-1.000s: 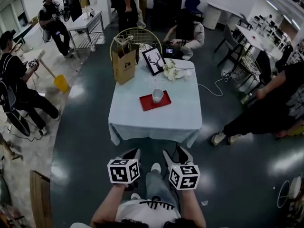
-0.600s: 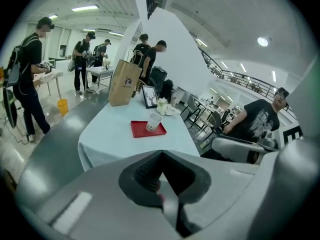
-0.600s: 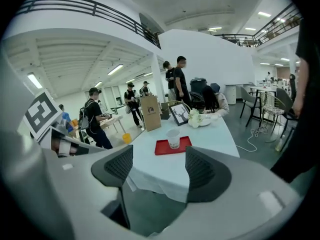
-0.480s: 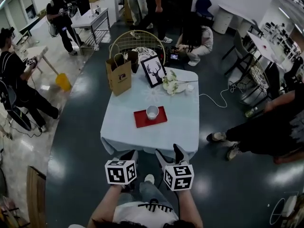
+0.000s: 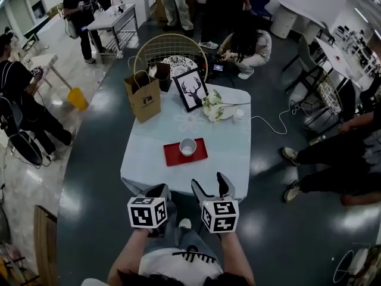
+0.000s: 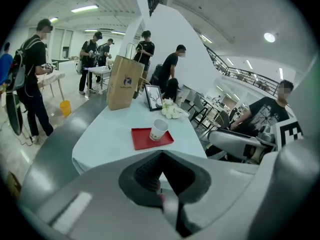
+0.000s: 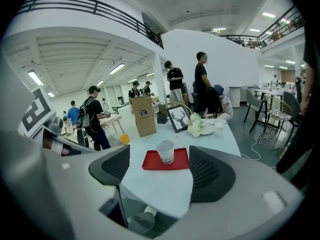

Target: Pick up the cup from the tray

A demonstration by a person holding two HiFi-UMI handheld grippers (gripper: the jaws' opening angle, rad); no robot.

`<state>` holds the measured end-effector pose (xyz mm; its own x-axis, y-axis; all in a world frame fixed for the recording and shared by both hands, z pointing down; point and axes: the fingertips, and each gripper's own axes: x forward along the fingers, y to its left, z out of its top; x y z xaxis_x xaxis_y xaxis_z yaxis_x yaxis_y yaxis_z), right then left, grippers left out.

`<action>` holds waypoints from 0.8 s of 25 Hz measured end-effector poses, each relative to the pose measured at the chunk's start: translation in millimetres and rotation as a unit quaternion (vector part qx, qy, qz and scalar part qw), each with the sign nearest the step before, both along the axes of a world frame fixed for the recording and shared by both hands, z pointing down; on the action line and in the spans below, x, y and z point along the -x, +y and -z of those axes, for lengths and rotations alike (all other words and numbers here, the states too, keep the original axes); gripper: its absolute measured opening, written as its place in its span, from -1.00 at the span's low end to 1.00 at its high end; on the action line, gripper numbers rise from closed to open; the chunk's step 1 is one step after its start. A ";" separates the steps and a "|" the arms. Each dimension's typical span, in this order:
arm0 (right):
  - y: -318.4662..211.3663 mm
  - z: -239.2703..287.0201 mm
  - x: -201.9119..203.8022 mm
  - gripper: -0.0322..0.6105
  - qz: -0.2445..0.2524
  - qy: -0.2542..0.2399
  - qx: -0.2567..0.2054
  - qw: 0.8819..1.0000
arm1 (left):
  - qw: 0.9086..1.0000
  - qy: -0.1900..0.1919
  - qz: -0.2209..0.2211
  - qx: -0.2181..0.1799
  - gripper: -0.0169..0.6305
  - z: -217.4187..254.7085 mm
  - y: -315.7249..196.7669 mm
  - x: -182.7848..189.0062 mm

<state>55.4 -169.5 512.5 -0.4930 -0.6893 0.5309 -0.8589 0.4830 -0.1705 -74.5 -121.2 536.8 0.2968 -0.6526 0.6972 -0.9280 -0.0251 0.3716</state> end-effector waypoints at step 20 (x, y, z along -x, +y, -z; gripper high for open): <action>-112.4 -94.9 70.1 0.57 0.048 0.092 0.072 0.992 | 0.998 -0.001 -0.016 0.056 -0.95 -52.6 -129.4 48.0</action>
